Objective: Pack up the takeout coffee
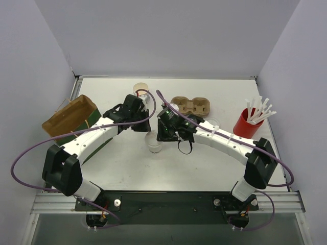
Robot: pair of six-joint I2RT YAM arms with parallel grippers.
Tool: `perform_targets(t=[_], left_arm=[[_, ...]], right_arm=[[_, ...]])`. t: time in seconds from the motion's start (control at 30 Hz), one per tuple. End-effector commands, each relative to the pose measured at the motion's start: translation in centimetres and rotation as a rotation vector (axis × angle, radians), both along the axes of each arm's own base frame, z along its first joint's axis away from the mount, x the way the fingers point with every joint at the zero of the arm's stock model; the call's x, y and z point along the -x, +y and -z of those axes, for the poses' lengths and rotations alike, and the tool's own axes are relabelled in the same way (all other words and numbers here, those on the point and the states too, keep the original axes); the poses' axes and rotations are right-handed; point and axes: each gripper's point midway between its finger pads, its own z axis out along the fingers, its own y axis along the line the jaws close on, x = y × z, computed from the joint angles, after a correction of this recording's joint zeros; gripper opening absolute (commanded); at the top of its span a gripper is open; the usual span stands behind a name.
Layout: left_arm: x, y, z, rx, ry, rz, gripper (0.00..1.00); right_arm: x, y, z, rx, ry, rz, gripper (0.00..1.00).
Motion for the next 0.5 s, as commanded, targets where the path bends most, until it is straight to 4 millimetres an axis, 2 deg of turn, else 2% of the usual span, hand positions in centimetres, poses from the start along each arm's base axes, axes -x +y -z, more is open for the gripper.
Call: perform_targets(t=[0.0,0.07,0.13,0.37,0.47], left_arm=[[0.5,-0.2,2.3,0.006,0.033,0.009,0.25],[0.9,-0.2,3.3,0.002,0.051,0.007,0.24],[1.1,-0.2,3.3,0.005,0.048,0.006,0.24],[0.8,-0.2,1.5,0.022,0.012,0.002,0.24],[0.3,-0.5,0.0,0.037,-0.015,0.005,0.25]], right_arm=[[0.5,-0.1,4.3,0.082,0.068,0.011,0.26],[0.8,-0.3,5.8,0.099,0.094,0.016,0.24],[0.9,-0.3,6.1,0.097,0.1,0.019,0.24],[0.3,-0.6,4.4,0.092,0.062,0.024,0.24],[0.6,-0.2,3.5,0.064,0.063,0.013,0.24]])
